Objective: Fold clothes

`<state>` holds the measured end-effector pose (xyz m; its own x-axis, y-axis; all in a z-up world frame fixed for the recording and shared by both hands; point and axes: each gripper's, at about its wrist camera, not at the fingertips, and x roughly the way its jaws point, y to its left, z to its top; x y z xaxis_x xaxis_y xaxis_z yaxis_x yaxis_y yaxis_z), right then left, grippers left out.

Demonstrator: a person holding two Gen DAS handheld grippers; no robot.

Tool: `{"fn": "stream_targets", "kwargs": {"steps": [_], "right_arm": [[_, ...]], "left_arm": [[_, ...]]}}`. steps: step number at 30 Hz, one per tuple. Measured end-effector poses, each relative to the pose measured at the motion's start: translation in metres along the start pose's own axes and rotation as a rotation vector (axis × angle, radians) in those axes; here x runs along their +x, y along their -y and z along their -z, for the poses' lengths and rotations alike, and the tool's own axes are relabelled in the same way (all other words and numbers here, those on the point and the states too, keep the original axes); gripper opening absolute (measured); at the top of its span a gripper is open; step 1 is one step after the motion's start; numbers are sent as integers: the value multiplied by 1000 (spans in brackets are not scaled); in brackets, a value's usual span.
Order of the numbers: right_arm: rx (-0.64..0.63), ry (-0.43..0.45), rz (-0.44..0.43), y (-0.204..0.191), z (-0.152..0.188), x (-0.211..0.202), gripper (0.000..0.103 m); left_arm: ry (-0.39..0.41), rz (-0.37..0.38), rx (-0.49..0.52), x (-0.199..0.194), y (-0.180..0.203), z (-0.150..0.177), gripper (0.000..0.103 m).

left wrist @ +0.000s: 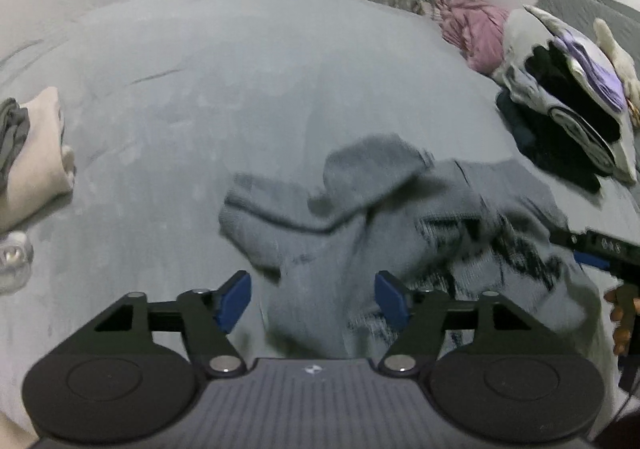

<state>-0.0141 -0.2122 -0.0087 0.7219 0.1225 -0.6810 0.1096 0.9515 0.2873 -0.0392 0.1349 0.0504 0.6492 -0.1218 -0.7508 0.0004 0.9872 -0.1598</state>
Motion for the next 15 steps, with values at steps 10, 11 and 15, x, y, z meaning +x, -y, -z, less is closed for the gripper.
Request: {"fn": "stream_targets", "kwargs": {"steps": [10,11,15], "right_arm": [[-179,61,-31,-26,-28,26,91],[-186,64,-21,-27,-33,30,91],[-200,52,-98,-37,-53,48,91]], "left_arm": [[5,26,38,60,20,-53,74],[0,22,57,65,21,-58,74],[-27,41,121,80,19,-66,75]]}}
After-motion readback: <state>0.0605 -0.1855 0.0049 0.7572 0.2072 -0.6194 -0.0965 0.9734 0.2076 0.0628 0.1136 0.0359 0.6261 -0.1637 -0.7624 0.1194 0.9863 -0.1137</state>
